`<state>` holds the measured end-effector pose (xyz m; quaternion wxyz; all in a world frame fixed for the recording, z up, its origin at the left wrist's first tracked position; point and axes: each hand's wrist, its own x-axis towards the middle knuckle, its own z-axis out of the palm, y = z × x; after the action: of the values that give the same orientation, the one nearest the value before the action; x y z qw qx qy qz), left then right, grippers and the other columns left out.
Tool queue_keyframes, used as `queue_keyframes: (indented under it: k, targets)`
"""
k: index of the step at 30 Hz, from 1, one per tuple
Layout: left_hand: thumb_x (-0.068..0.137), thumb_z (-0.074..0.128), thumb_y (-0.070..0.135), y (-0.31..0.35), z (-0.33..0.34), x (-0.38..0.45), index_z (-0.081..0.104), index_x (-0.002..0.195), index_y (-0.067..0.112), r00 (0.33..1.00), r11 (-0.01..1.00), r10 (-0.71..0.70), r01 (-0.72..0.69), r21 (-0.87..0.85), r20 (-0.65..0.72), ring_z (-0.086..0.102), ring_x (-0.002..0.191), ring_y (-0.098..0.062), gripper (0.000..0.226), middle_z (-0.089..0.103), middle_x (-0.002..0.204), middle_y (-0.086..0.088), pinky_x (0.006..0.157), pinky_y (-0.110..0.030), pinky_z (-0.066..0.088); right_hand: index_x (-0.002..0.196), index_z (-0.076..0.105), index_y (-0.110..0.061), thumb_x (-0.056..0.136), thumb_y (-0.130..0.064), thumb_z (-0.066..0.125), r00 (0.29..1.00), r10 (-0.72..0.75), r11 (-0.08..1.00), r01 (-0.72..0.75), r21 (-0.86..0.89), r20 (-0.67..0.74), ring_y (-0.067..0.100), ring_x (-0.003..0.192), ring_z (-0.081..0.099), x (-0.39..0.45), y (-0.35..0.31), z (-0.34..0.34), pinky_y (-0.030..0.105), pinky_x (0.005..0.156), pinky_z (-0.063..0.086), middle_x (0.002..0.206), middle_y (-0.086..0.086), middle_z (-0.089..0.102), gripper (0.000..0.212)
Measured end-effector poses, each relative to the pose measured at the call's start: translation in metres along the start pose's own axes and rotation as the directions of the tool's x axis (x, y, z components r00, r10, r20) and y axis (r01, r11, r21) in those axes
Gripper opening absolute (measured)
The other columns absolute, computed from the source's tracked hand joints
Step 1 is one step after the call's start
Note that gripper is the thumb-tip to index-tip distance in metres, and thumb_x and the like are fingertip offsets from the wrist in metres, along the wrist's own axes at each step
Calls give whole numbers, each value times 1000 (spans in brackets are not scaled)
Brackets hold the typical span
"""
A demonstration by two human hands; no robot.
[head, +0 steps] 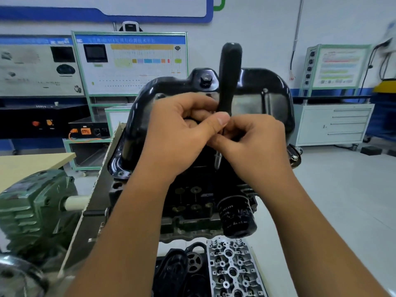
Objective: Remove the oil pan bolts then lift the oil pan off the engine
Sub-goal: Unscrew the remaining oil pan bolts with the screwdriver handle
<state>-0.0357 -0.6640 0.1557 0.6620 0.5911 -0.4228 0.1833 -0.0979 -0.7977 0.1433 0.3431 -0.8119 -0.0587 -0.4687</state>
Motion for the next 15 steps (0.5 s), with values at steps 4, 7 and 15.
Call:
queue_keyframes:
  k: [4, 7, 15]
  targets:
    - [83, 82, 9, 4, 3, 1, 73, 106, 30, 993, 986, 68, -81, 148, 96, 46, 46, -13, 33, 76, 87, 7, 43, -24, 43, 60, 67, -23, 80, -21, 82, 999, 23, 1000, -23, 3, 43, 3, 48, 45, 1, 1, -6, 14, 49, 33, 46, -13, 52, 25]
    - [85, 77, 3, 7, 6, 2, 69, 115, 31, 983, 977, 107, -132, 167, 149, 41, 44, -21, 42, 76, 92, 6, 37, -37, 40, 67, 72, -16, 83, -12, 79, 983, 18, 999, -24, 30, 182, 3, 47, 41, 5, 1, -15, 16, 48, 33, 48, -6, 52, 18]
    - [79, 84, -1, 8, 6, 1, 72, 104, 15, 998, 994, 54, -57, 94, 39, 56, 51, -45, 33, 75, 76, -11, 47, -49, 49, 60, 68, -17, 77, -24, 81, 998, 21, 1000, -21, -14, 60, 5, 46, 40, 0, -2, -3, 15, 48, 32, 46, -7, 50, 23]
